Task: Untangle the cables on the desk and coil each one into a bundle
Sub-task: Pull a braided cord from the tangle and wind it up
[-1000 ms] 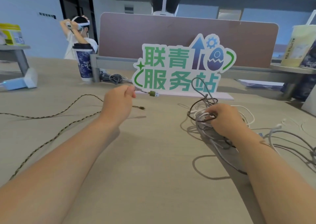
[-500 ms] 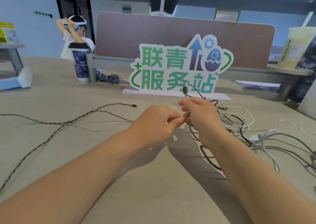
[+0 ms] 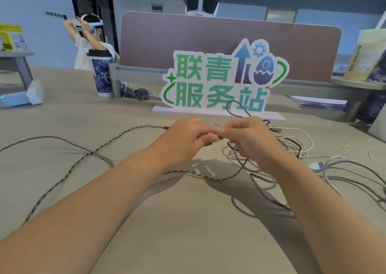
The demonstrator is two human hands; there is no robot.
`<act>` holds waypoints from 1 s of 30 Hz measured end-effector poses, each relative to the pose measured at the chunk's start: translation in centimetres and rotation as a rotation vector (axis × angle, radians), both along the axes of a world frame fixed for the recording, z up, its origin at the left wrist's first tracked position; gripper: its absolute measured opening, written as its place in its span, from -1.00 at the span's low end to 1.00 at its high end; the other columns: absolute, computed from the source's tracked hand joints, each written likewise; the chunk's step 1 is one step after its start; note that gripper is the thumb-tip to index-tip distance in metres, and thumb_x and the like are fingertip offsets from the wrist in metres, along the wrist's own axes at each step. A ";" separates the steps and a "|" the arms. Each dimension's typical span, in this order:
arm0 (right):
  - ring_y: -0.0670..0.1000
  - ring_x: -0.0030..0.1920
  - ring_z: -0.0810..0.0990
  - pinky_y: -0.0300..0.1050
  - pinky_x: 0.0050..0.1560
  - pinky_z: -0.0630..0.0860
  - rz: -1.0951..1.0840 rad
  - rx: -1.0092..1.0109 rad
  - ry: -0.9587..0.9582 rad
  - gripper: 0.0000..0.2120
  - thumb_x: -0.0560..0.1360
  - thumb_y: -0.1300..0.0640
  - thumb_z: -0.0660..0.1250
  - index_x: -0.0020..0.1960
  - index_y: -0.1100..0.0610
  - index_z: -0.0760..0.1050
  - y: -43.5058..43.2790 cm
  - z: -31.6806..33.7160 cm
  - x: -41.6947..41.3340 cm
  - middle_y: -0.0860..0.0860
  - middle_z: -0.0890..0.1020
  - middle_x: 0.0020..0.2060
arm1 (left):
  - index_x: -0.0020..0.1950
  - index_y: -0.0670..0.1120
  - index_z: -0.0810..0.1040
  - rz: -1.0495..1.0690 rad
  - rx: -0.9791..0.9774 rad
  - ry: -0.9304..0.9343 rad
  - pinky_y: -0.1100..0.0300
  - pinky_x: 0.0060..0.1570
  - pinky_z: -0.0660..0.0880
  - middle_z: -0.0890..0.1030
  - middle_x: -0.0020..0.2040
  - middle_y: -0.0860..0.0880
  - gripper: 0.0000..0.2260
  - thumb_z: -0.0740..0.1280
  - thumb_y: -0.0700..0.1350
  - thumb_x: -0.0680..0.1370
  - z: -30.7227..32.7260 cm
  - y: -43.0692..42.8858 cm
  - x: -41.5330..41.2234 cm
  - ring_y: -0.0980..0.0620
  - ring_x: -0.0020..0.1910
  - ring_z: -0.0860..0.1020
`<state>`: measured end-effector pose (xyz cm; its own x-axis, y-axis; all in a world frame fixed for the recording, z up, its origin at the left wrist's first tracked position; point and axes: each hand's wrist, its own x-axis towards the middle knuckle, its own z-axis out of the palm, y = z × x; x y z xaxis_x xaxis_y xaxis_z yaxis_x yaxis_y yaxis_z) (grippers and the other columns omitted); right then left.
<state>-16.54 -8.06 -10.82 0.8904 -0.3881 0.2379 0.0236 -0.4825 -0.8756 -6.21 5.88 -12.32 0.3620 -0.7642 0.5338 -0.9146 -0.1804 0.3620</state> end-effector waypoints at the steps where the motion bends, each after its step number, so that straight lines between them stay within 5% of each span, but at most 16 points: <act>1: -0.08 -0.55 0.18 -0.23 -0.53 0.12 0.002 0.060 0.002 -0.84 0.47 0.20 0.35 -0.25 0.24 0.61 -0.2 0.0 0.0 -0.09 0.29 -0.59 | 0.11 -0.05 0.64 -0.011 0.025 -0.027 0.36 -0.12 0.32 0.51 -0.17 0.13 -0.80 0.27 -0.07 0.57 0.0 -0.1 0.1 0.23 -0.19 0.37; 5: -0.08 -0.54 0.21 -0.24 -0.55 0.18 0.011 0.178 -0.007 -0.86 0.48 0.22 0.34 -0.23 0.24 0.58 -0.6 0.1 0.0 -0.09 0.30 -0.56 | -0.09 -0.08 0.62 0.107 -0.107 -0.027 0.41 -0.19 0.24 0.48 -0.15 0.04 -0.81 0.23 -0.11 0.60 -0.3 -0.2 1.0 0.08 -0.15 0.41; 12: -0.06 -0.53 0.22 -0.21 -0.49 0.26 -0.077 0.161 -0.107 -0.78 0.52 0.09 0.32 -0.25 0.16 0.59 -1.7 0.1 -0.3 -0.11 0.34 -0.59 | -0.14 -0.09 0.55 0.426 -0.428 0.031 0.40 -0.16 0.22 0.46 -0.08 0.00 -0.77 0.15 -0.23 0.62 0.7 1.2 2.8 0.06 -0.11 0.40; 18: -0.16 -0.57 0.33 -0.23 -0.43 0.21 -0.164 0.118 -0.176 -0.78 0.53 0.08 0.30 -0.23 0.16 0.57 -1.2 0.3 -0.1 -0.18 0.43 -0.64 | 0.03 -0.06 0.48 0.211 -0.350 0.458 0.30 -0.14 0.45 0.56 -0.17 0.03 -0.76 0.03 -0.22 0.65 0.3 0.5 1.8 0.13 -0.20 0.50; 24: -0.16 -0.59 0.26 -0.22 -0.44 0.22 -0.192 0.076 -0.181 -0.75 0.53 0.03 0.30 -0.28 0.09 0.57 -0.7 0.0 0.4 -0.17 0.36 -0.64 | 0.08 -0.07 0.50 0.013 -0.386 0.908 0.18 -0.31 0.28 0.38 -0.45 0.00 -0.74 0.02 -0.20 0.64 0.7 -0.2 0.6 0.06 -0.42 0.33; 30: -0.05 -0.53 0.16 -0.24 -0.51 0.12 -0.105 -0.057 -0.156 -0.71 0.53 -0.03 0.29 -0.27 0.10 0.59 0.6 -0.5 0.4 0.11 0.30 -0.46 | 0.12 0.00 0.51 -0.125 -0.163 0.899 0.23 -0.34 0.29 0.27 -0.49 0.05 -0.52 -0.09 0.23 0.60 0.5 -0.5 -0.9 0.09 -0.46 0.26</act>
